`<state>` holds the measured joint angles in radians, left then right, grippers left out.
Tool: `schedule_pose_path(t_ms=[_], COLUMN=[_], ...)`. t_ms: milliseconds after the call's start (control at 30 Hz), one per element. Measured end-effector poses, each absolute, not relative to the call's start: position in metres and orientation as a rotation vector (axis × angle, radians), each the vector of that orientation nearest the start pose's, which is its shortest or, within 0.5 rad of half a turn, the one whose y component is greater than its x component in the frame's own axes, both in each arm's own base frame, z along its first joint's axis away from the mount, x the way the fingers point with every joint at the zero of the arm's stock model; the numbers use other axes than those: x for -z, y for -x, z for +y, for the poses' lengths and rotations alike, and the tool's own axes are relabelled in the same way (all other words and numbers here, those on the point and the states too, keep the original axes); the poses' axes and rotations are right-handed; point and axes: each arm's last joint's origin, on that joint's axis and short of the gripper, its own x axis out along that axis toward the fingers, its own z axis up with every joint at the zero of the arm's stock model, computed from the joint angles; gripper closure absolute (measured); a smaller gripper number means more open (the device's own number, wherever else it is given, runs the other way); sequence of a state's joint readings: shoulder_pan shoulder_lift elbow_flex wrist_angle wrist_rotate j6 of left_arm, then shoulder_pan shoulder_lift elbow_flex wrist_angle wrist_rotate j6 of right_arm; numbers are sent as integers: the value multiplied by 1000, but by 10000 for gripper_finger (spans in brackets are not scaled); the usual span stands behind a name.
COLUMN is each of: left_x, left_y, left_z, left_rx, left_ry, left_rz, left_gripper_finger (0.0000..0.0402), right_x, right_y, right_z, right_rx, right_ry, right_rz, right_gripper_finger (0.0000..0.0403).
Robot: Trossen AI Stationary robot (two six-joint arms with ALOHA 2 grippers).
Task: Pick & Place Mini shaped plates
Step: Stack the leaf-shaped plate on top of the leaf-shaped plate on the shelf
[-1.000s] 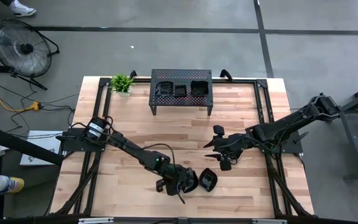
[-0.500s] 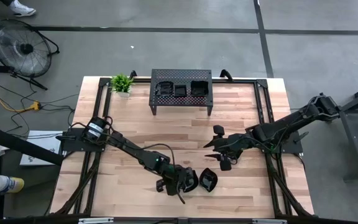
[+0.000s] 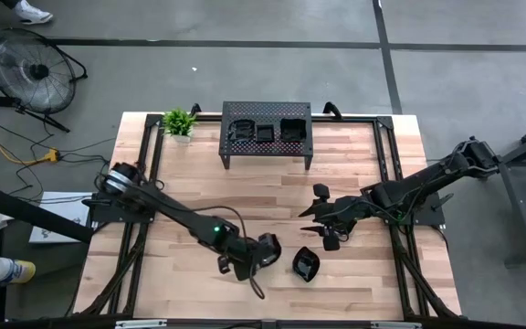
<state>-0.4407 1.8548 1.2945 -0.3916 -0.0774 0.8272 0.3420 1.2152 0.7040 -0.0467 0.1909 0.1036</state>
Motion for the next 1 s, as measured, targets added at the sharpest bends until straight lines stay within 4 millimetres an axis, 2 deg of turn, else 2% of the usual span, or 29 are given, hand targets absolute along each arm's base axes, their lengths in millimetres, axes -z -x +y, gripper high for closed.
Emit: schedule_pose_path(t_ms=[333, 667, 800, 1000], left_x=[-242, -293, -301, -300], left_y=[-320, -284, -266, -242], left_z=[-149, -127, -106, -59], left_rx=[611, 500, 465, 435], left_ry=[-1075, -1131, -1092, -1048], left_rz=[846, 801, 755, 649], left_gripper_finger=[401, 401, 401, 401], right_x=[-233, -233, -233, -233], right_y=[-240, -240, -240, -240], right_z=[80, 80, 80, 80], right_rx=[-120, -120, -120, -120], right_ry=[44, 44, 43, 43], right_rz=[538, 537, 537, 536], right_gripper_finger=[233, 233, 233, 233])
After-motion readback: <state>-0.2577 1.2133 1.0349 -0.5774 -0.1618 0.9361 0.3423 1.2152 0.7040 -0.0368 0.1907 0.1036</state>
